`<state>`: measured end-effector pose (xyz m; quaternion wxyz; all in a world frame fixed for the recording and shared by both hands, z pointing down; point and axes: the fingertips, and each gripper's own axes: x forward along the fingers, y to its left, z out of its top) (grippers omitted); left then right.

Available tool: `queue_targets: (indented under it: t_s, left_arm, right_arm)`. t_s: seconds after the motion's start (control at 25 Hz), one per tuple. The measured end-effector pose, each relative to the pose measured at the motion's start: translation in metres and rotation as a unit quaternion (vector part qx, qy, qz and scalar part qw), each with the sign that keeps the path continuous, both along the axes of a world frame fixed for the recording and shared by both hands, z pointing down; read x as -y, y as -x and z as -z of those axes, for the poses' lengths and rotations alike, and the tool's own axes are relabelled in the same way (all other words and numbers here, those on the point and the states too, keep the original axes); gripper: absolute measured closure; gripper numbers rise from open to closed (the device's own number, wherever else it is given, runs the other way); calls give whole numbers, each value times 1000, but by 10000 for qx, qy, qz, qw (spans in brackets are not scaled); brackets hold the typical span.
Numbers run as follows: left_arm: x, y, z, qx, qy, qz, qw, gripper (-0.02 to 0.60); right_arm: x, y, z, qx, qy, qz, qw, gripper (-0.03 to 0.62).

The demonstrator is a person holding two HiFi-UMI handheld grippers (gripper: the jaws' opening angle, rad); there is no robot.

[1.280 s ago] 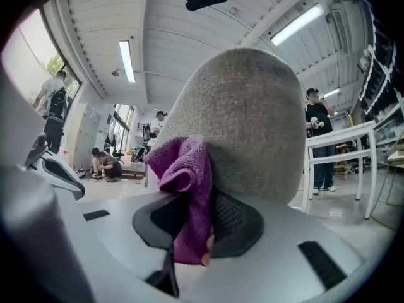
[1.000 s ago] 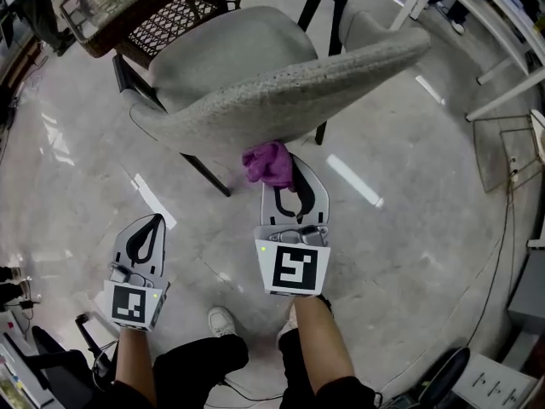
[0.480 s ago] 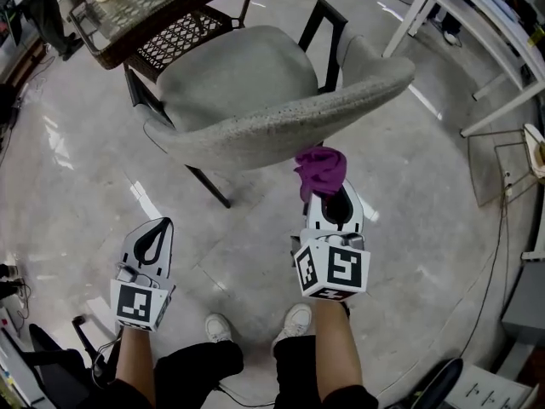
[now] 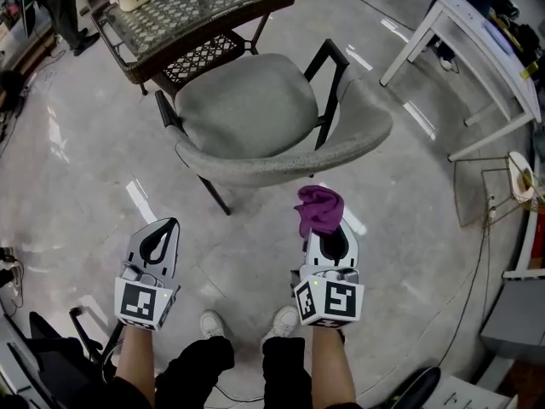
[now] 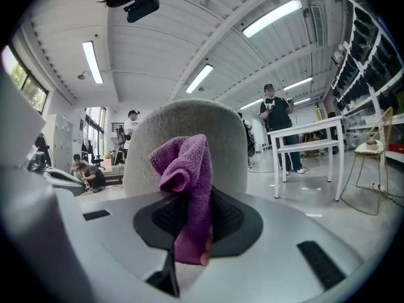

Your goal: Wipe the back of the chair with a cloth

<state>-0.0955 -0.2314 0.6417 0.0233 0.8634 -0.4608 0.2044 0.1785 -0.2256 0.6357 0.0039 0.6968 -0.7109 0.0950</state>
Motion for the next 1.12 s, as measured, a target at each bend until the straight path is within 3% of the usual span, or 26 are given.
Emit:
queue_targets:
  t_s: [0.12,0.28,0.64,1.12]
  left_arm:
    - [2,-2,34,-95,-81,26,9999,572]
    - [6,0,82,-269,-544,-23,9982,572]
    - [-12,1,162,-486,-84,83,9987,572]
    - [-12,13,289,-845,-644,172,9942,572]
  right_arm:
    - [-7,5,29,-62,53,75,9999,502]
    - [-18,13,72,48,83,158,9998,502]
    - [-39,30,157,-46,113,348,9993,500]
    - [-54,32,265,134,103,200,9997,500]
